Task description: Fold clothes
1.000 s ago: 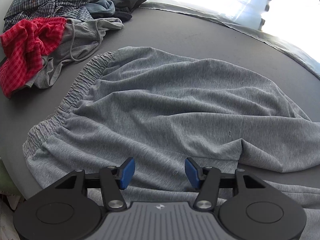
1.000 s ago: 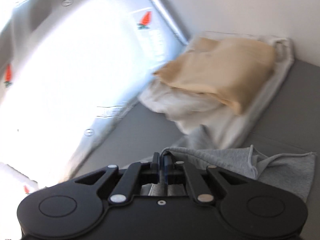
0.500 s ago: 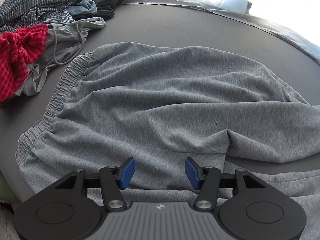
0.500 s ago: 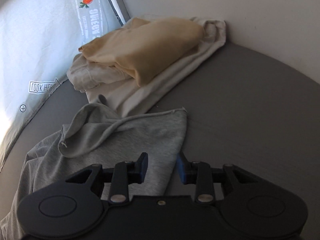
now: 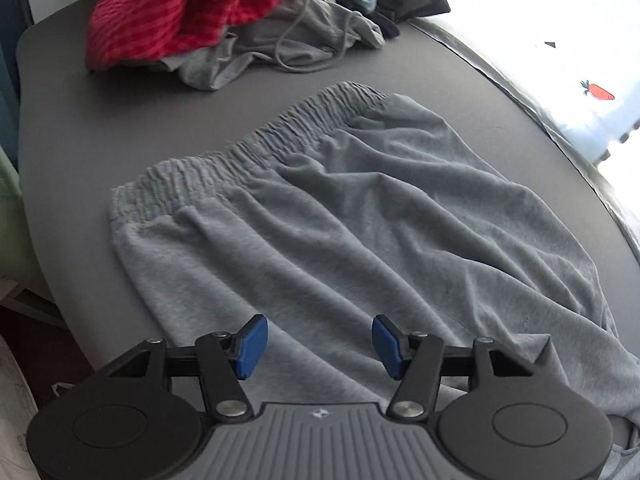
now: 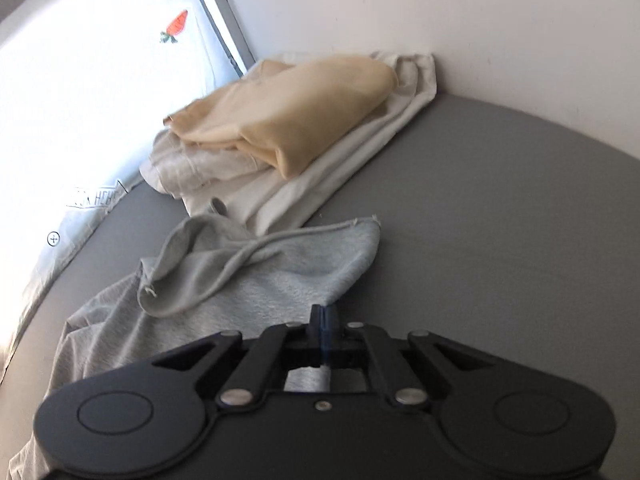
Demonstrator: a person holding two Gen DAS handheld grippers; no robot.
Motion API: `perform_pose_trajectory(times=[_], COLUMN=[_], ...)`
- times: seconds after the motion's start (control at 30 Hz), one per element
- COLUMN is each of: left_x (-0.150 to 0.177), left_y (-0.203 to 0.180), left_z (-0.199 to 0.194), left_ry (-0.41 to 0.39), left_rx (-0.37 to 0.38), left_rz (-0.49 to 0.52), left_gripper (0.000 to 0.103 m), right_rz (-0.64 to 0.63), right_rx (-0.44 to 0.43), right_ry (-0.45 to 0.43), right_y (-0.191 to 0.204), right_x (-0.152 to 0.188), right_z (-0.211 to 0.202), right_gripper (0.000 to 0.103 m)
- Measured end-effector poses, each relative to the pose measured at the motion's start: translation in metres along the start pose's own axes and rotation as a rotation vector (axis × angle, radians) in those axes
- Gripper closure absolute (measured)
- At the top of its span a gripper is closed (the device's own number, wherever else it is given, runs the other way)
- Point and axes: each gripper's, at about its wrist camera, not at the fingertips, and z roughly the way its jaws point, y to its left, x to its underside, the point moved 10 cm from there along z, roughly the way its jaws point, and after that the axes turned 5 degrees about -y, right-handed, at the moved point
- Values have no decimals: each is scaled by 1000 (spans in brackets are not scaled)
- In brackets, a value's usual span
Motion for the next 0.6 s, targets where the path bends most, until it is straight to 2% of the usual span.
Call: perform_pose_trajectory(times=[0.2,0.3,0.53,0.57,0.6], left_x=[-7,-13,-12,-13,-15], left_y=[67,96,97,97,96], left_z=[8,20,39,38,37], left_ry=[6,29,71,58,43], left_rx=[-112,-128,-143,-148,-147], left_rz=[-50,-92,-43,-53,-63], left_gripper=[44,44,46,49,69], right_rz=[-2,16,34,41,49], right_rx=[-50,-44,8,13,19], right_ry=[-149,-183,-221,-224,-227], right_y=[12,11,6,6,5], right_x=[-35,-39,-39,-39,-39], right_z=[-56,-75,-100,-102,-104], right_gripper=[103,103,103,103,103])
